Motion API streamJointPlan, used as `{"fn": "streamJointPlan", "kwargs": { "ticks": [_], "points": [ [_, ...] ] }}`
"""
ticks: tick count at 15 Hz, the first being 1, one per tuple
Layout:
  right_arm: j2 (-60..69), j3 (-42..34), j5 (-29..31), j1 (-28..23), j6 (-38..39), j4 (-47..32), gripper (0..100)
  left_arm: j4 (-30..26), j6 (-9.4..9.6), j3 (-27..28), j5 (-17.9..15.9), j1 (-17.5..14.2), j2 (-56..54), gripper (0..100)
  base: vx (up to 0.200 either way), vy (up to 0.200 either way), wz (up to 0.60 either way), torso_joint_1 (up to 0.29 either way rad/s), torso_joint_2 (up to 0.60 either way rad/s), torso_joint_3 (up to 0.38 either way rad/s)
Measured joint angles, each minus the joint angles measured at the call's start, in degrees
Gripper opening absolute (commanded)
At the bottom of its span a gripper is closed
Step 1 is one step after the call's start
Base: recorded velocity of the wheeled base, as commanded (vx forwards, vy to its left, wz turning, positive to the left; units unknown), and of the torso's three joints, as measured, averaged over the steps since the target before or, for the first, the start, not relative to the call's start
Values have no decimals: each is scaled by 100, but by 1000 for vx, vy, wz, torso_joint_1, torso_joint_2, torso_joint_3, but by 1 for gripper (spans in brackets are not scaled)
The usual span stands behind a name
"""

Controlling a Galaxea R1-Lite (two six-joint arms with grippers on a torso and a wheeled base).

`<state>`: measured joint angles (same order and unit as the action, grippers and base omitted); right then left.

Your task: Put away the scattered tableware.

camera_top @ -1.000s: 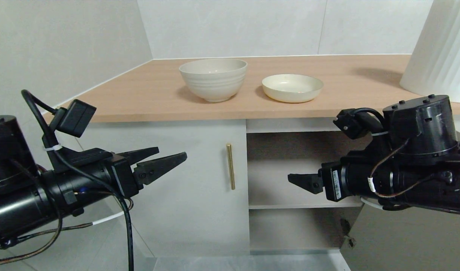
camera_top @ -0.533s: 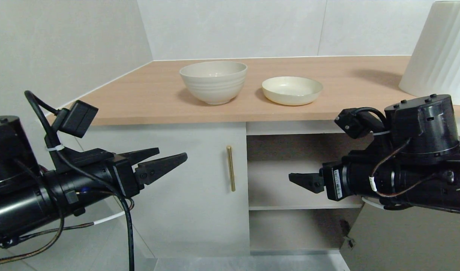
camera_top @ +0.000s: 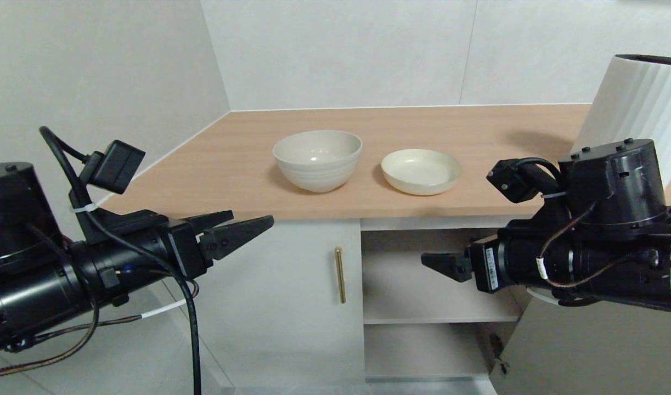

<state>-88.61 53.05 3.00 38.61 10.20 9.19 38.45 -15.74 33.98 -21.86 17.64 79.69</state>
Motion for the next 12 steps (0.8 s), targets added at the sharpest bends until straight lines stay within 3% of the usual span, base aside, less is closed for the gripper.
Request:
{"fn": "streamJointPlan", "kwargs": {
  "ticks": [4,7,10,12],
  "points": [
    [-33,-5,0,-2,5,57,100,-213,-35,321,16,0,71,100,0,0,0,189,-475,-283],
    [-59,6,-10,-55,2,73,100,-1237,-32,819,16,-12,160,100,0,0,0,216,-494,-289],
    [-102,17,-10,-123,0,249,100,-2853,-35,1610,11,-26,230,100,0,0,0,198,-435,-251],
    [-162,-7,-10,-173,0,386,100,-3262,-123,1975,13,-168,346,100,0,0,0,58,-141,-73]
  ]
}}
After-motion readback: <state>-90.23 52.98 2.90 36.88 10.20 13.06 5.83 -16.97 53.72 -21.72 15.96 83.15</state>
